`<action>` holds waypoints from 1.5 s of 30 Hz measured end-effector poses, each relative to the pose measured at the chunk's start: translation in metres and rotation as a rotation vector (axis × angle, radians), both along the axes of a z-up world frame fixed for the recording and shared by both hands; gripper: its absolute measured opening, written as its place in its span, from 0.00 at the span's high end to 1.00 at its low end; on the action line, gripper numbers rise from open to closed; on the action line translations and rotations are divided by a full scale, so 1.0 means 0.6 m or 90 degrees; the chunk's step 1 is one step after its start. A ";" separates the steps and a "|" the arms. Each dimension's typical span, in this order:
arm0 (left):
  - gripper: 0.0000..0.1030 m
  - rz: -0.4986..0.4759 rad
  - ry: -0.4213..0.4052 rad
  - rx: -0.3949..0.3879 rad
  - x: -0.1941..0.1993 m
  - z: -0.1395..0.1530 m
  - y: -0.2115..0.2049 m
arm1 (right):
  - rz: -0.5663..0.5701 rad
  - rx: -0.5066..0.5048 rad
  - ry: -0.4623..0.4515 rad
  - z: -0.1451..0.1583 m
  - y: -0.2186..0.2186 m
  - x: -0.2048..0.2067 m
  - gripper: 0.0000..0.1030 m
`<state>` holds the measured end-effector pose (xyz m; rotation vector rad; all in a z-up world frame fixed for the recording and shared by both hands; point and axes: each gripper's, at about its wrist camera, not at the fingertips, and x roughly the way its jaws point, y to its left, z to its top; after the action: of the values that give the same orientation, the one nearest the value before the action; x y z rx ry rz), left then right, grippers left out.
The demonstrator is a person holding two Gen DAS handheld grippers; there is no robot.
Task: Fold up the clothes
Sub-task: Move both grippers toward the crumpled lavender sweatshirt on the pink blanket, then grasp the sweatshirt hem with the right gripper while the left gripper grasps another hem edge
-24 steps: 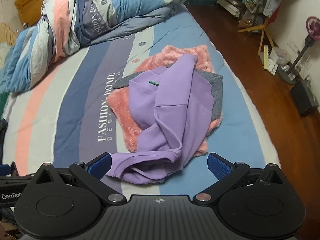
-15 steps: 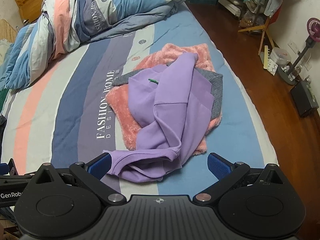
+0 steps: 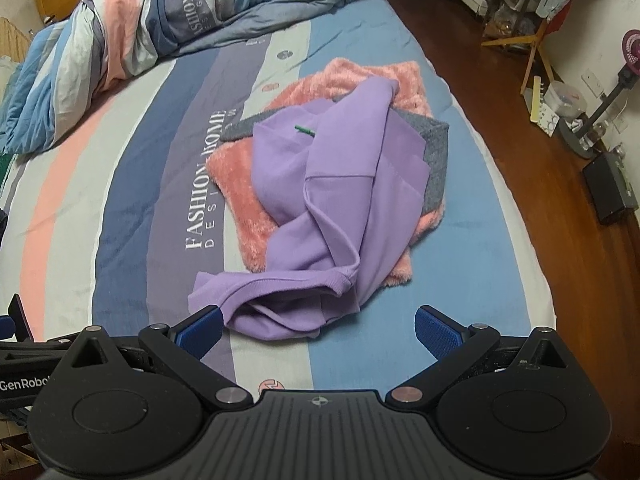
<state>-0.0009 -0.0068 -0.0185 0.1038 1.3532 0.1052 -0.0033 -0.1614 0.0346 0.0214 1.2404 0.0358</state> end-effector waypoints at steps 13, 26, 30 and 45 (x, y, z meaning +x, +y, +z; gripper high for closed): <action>0.00 -0.006 0.002 0.014 0.004 -0.015 -0.001 | 0.026 -0.015 -0.002 -0.014 0.011 0.006 0.04; 0.00 -0.003 0.002 -0.006 0.022 -0.036 -0.002 | 0.026 0.015 -0.002 -0.032 0.010 0.021 0.05; 0.00 -0.008 0.009 -0.004 0.034 -0.056 -0.010 | 0.021 0.010 0.003 -0.047 0.008 0.028 0.05; 0.00 -0.025 -0.006 -0.065 0.075 -0.158 -0.027 | 0.036 0.039 -0.134 -0.157 -0.044 0.073 0.05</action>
<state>0.0444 -0.0231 -0.1134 0.0442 1.3446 0.0032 0.0407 -0.1878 -0.0597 0.0350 1.0294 0.1233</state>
